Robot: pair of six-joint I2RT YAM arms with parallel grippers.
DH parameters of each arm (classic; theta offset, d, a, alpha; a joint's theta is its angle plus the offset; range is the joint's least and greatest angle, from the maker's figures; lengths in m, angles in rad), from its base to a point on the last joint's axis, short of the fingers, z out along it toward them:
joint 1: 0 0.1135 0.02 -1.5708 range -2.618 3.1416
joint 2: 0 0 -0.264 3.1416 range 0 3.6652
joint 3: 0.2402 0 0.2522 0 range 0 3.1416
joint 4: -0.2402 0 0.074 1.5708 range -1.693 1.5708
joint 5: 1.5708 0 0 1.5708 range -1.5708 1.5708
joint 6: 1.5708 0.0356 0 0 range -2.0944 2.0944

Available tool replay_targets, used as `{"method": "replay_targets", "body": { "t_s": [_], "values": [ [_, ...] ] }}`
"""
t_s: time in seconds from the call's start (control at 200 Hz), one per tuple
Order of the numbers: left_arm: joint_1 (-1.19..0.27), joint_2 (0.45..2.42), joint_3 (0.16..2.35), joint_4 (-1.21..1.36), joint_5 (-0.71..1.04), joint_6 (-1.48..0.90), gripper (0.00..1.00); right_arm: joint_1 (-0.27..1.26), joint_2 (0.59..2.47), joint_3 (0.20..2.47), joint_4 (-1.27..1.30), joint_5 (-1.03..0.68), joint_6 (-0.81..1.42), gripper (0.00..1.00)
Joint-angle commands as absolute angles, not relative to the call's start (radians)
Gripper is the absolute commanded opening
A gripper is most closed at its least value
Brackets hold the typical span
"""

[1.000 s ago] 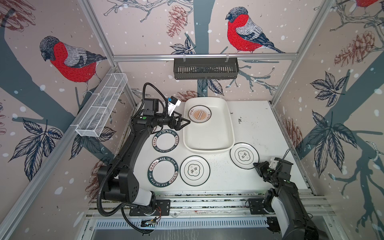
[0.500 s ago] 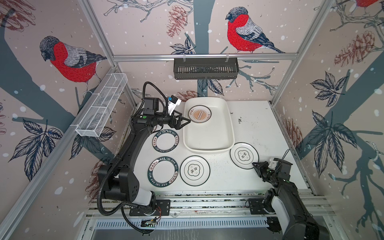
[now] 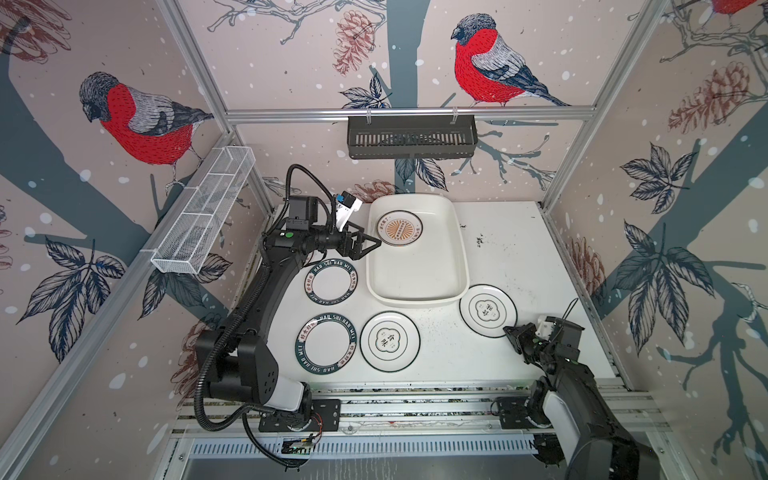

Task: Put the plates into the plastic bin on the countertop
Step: 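Lift the held plate and carry it toward the white bin with the right gripper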

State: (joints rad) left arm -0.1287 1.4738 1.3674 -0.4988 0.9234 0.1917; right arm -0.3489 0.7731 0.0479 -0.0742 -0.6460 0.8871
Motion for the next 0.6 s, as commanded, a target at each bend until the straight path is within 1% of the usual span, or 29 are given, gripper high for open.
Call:
{"method": "replay_targets", "body": {
  "t_s": [0.0, 0.265, 0.595],
  "values": [
    [-0.130, 1.466, 1.374, -0.480, 0.953, 0.198, 0.98, -0.358, 0.750, 0.054, -0.196, -0.592, 0.890, 0.06],
    [-0.131, 1.470, 1.391, -0.498, 0.948, 0.210, 0.98, -0.371, 0.634, 0.100, -0.218, -0.617, 0.944, 0.04],
    [-0.132, 1.471, 1.411, -0.507, 0.952, 0.212, 0.98, -0.404, 0.598, 0.197, -0.252, -0.593, 0.975, 0.02]
  ]
}}
